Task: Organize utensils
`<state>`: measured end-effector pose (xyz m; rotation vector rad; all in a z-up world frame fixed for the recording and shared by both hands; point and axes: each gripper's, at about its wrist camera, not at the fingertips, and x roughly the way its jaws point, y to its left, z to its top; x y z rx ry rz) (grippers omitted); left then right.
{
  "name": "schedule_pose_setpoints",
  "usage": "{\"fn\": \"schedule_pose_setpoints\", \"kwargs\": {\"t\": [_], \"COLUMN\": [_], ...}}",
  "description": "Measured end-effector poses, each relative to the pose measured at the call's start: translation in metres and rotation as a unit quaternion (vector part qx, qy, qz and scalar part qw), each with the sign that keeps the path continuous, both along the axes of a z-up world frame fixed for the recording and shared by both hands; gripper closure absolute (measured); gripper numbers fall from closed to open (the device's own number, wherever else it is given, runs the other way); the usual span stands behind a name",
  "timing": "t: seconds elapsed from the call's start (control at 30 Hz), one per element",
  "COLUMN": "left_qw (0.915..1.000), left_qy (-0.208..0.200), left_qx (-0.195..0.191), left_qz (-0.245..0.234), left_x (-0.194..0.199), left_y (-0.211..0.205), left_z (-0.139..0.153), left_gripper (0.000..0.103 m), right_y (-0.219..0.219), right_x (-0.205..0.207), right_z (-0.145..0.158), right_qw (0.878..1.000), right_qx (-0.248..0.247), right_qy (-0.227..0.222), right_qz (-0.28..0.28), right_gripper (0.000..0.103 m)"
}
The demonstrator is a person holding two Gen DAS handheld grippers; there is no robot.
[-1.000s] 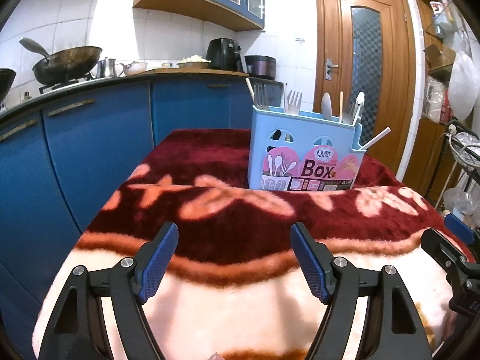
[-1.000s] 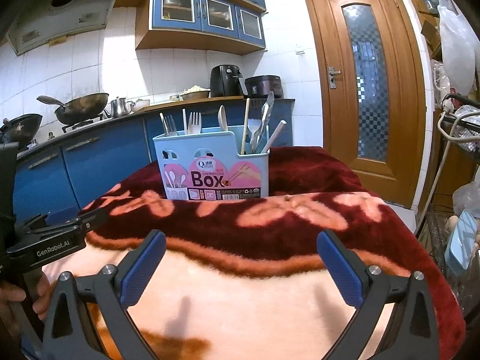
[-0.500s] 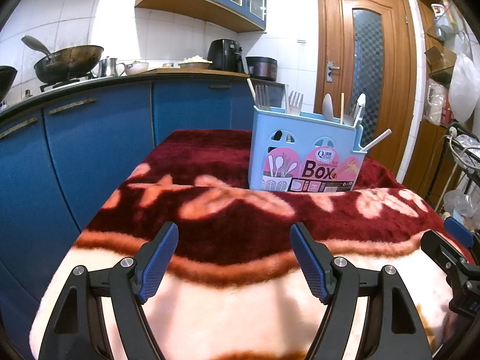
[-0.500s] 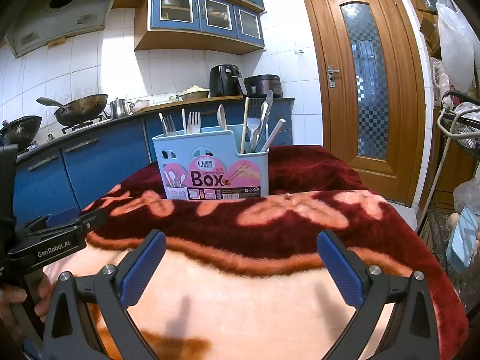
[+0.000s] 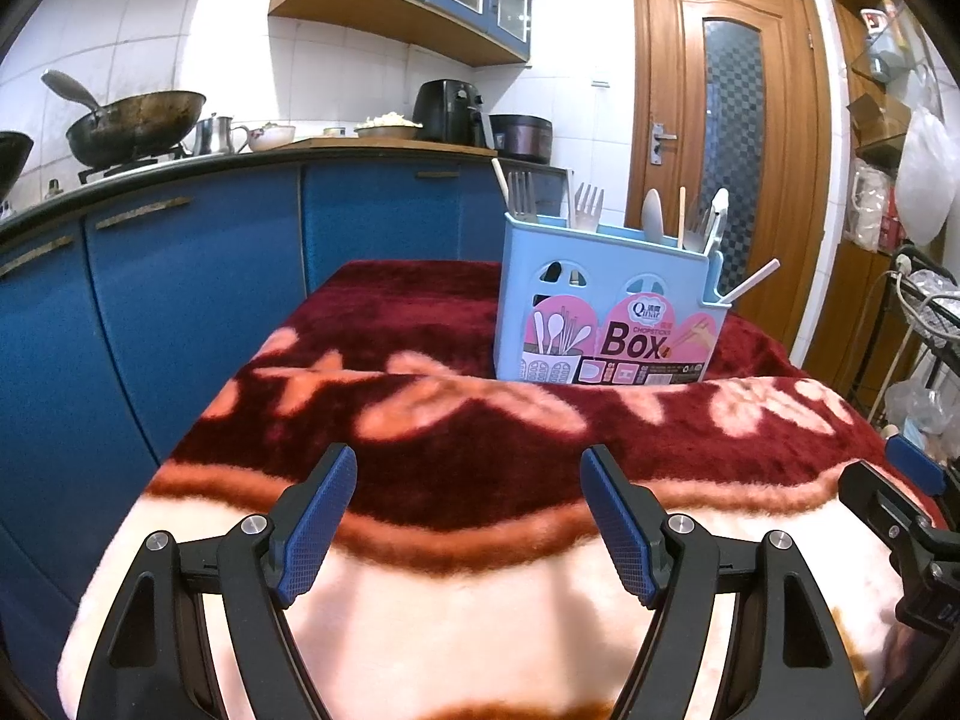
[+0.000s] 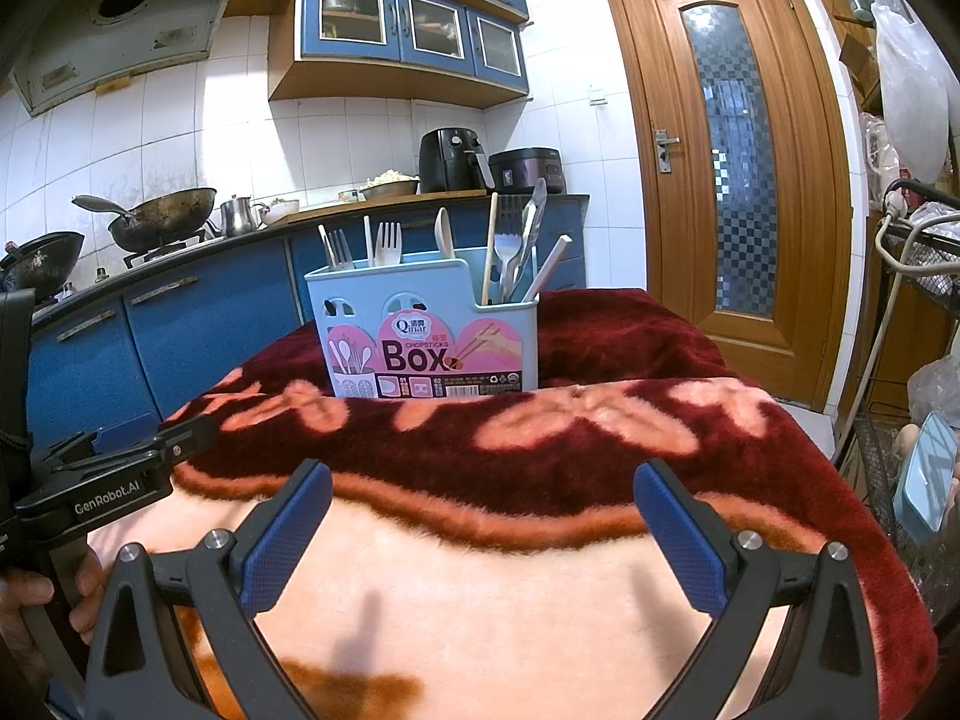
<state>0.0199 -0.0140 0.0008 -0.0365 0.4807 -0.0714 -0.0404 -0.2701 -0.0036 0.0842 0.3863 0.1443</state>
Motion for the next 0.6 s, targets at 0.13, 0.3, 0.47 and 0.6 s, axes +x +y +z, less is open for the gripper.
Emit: {"fn": "schedule_pose_setpoints", "kwargs": {"t": [0.13, 0.3, 0.47, 0.6], "left_qw": [1.0000, 1.0000, 1.0000, 1.0000], "left_qy": [0.000, 0.000, 0.001, 0.002], "left_qx": [0.000, -0.001, -0.001, 0.000], "left_qz": [0.000, 0.000, 0.000, -0.001], "left_x": [0.0000, 0.0001, -0.0005, 0.0001], "left_y": [0.0002, 0.0001, 0.0001, 0.0001], "left_z": [0.0000, 0.0000, 0.0001, -0.0002], "left_gripper": [0.025, 0.025, 0.025, 0.025], "right_y": [0.0000, -0.0001, 0.0000, 0.0001], "right_x": [0.0001, 0.0000, -0.0001, -0.0003], "right_z": [0.0000, 0.0001, 0.0001, 0.0004], "right_qw": [1.000, 1.000, 1.000, 1.000], "right_qx": [0.000, 0.001, 0.000, 0.001], "right_qy": [0.000, 0.000, 0.000, 0.000], "right_qz": [0.000, 0.000, 0.000, -0.001], "right_gripper": [0.000, 0.000, 0.000, 0.000]}}
